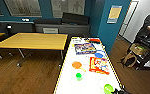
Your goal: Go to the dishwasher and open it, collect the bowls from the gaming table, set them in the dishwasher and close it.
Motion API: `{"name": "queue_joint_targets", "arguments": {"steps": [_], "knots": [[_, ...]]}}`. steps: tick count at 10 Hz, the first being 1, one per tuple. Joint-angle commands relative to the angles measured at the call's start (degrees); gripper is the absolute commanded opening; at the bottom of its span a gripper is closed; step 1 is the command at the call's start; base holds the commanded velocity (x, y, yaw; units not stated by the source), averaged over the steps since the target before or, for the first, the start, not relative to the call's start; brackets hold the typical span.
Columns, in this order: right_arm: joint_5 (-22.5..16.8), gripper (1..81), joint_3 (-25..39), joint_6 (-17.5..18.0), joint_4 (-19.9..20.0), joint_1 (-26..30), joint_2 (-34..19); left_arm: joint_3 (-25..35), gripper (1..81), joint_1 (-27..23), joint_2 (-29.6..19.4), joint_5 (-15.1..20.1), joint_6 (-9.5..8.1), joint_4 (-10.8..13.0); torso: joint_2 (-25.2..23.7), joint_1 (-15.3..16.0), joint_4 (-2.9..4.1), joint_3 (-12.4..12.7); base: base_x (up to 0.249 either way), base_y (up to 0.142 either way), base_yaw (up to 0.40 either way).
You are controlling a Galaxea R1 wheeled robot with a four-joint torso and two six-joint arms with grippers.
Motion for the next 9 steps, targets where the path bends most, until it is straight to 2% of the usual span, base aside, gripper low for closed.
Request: {"name": "queue_joint_targets", "arguments": {"steps": [1, 2, 3, 5, 6, 8, 9], "knots": [[-2.53, 1.0, 15.06, 0.59, 0.54, 11.28, -14.99, 0.17, 81.1, -0.75, 1.25, 3.65, -0.11, -0.22, 0.0, 0.0, 0.0, 0.0, 0.0, 0.0, 0.0], [-5.26, 1.0, 20.78, 0.59, 0.28, 12.68, -19.74, 0.17, 81.1, -0.84, 1.52, 3.65, -0.11, -0.13, 0.0, 0.0, 0.0, -0.02, 0.0, 0.0, 0.0], [-9.88, 1.0, 25.75, 0.68, 0.19, 14.0, -25.83, 0.17, 81.1, -0.84, 1.86, 3.56, 0.06, 0.04, 0.0, 0.0, 0.0, -0.02, 0.0, 0.0, 0.0], [-14.65, 1.0, 31.99, 0.59, -0.33, 13.84, -34.27, 0.17, 81.1, -0.93, 2.3, 2.95, 0.15, 0.4, 0.0, 0.0, 0.0, 0.0, 0.0, 0.0, 0.0], [-15.54, 1.0, 34.75, 0.42, -0.51, 11.82, -38.28, 0.17, 81.1, -1.28, 2.4, 3.04, 0.24, 0.4, 0.0, 0.0, 0.0, 0.0, 0.0, 0.0, 0.0], [-14.32, 1.0, 37.57, -0.1, -0.6, 1.57, -43.98, 0.52, 81.1, -2.07, 2.4, 2.95, 0.41, 0.57, 0.0, 0.0, 0.0, 0.0, 0.0, 0.0, 0.0], [-11.15, 1.0, 36.95, -0.29, -2.45, -4.4, -44.26, 1.49, 81.1, -2.51, 1.78, 2.95, 0.32, 0.57, 0.0, 0.0, 0.0, 0.0, 0.0, 0.0, 0.0]]}}
